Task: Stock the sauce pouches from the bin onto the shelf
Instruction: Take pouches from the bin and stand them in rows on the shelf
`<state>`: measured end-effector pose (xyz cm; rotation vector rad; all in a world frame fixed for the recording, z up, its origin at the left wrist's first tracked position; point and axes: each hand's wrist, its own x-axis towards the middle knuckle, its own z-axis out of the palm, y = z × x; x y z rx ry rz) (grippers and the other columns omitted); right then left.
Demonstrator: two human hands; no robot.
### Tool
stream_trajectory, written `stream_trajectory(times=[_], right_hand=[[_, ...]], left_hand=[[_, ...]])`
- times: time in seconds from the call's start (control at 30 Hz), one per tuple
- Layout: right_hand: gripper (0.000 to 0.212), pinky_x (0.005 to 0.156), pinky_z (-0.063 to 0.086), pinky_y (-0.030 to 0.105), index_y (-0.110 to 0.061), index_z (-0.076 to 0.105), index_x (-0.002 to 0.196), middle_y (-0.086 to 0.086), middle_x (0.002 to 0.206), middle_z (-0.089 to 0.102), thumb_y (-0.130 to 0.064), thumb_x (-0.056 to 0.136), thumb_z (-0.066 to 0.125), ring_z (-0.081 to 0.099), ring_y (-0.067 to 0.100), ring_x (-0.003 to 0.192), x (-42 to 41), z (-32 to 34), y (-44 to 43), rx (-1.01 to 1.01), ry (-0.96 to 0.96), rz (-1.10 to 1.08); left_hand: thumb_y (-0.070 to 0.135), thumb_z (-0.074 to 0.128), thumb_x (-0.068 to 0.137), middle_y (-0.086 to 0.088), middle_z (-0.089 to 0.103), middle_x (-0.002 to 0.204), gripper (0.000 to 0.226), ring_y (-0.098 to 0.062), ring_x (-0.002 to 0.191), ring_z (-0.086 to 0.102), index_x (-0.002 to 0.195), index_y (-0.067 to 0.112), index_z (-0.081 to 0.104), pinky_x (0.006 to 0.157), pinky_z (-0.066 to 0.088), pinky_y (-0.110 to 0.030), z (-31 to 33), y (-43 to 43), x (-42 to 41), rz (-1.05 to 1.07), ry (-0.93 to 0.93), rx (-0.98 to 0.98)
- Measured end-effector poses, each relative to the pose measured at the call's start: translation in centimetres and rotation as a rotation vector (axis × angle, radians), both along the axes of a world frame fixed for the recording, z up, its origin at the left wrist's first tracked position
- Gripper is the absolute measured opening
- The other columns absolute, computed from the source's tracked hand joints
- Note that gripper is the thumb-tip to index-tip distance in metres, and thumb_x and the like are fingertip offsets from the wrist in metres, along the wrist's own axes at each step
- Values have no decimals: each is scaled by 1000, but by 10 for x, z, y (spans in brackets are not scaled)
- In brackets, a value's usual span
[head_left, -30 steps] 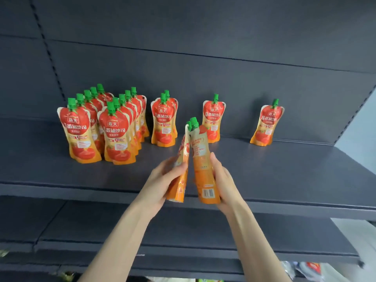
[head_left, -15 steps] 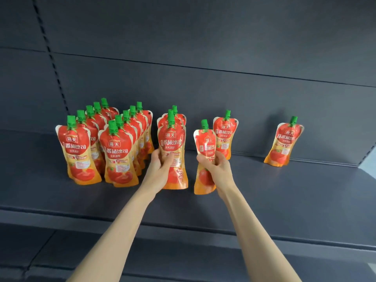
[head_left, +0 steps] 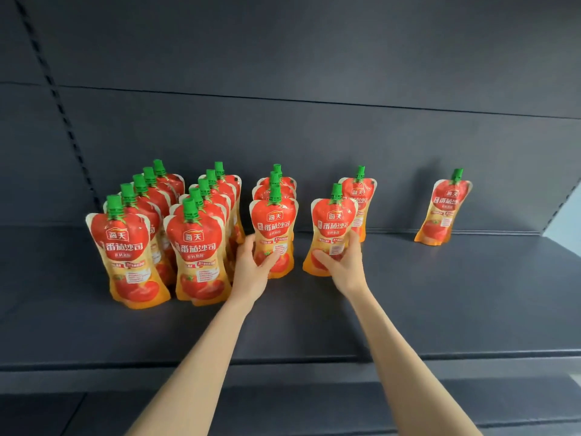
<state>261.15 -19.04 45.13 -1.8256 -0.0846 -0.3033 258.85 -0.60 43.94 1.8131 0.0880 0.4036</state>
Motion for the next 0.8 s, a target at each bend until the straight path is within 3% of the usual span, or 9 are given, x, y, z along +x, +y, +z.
stream_trajectory(times=[0.13,0.33,0.5,0.67,0.8], right_hand=[[71,104,41,48,-15,37,138,11,133,47,-23,79,76,44,29,126,-5,-12,-5,-151,39,-80],[65,94,44,32,-16,37,136,3,129,57,-21,82,73,56,23,118,-7,-12,-1,-105,17,-70],[66,89,42,26,-17,35,137,-3,124,56,-20,83,72,56,18,115,-6,-12,-1,-102,6,-58],[68,88,42,24,-18,34,138,-12,116,51,-22,82,72,51,5,104,-6,-12,-1,-88,0,-48],[64,84,45,20,-19,38,134,-12,115,54,-24,81,74,54,5,100,-5,-11,-2,-6,-4,-61]], left_hand=[[28,71,81,-1,56,123,51,-18,115,54,122,20,42,96,48,-41,-1,2,-1,39,-29,-33],[24,68,84,-8,58,123,44,-21,114,55,121,14,45,93,49,-39,1,-3,1,127,-81,18],[23,65,87,-8,58,125,43,-21,115,54,124,13,45,90,45,-29,1,-4,2,136,-99,40],[26,63,88,-8,55,129,46,-22,120,50,128,13,44,96,43,-34,1,-4,1,131,-78,51],[26,62,89,-9,51,133,48,-23,124,46,131,12,44,99,38,-32,4,-5,-2,162,-67,99]])
